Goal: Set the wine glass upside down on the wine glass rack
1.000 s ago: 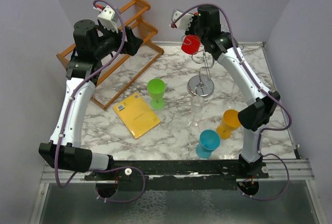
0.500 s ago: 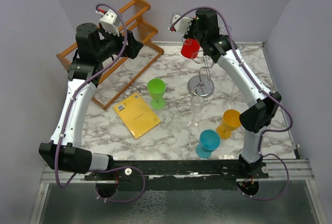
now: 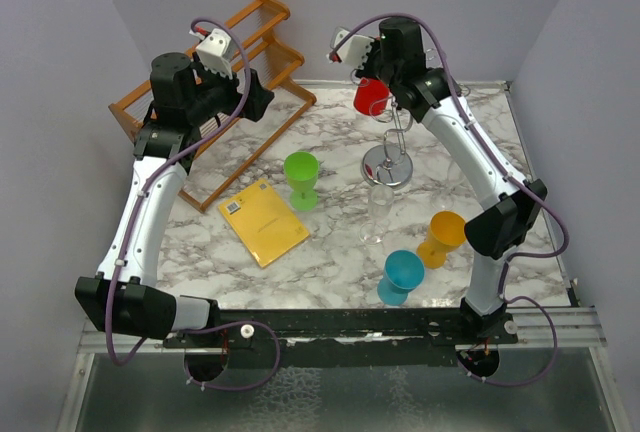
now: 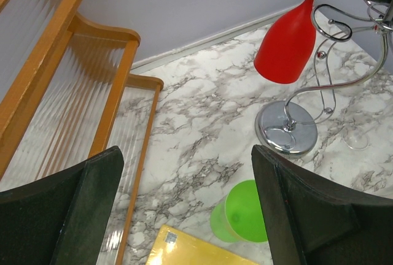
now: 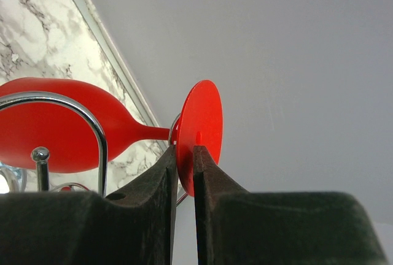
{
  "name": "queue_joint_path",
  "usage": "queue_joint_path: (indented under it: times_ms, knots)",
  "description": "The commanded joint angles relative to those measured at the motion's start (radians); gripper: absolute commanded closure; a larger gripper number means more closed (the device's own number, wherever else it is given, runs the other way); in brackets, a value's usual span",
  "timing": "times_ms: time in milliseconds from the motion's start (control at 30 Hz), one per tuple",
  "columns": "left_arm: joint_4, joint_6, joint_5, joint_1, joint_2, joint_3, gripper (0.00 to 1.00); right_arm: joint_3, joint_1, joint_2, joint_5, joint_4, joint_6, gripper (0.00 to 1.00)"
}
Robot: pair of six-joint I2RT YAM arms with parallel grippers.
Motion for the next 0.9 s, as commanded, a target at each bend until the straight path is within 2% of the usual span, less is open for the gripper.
queue_joint_path:
  times_ms: [0,367,633,867]
  knots:
    - [0.040,0.036,-0.021,0.005,-0.034,-0.030,0.11,-0.010,0.009,-0.046,-0.038,-0.024,0.035,0.83]
    - [0.056,0.073,-0.026,0.005,-0.040,-0.099,0.11,-0.027,0.010,-0.072,-0.082,-0.031,0.072,0.78]
    - [0.070,0.075,-0.023,0.005,-0.022,-0.147,0.12,-0.046,0.010,-0.110,-0.132,-0.043,0.112,0.69]
    - [0.033,0.086,0.055,0.002,0.012,-0.147,0.15,-0.079,0.010,-0.162,-0.166,-0.038,0.159,0.63]
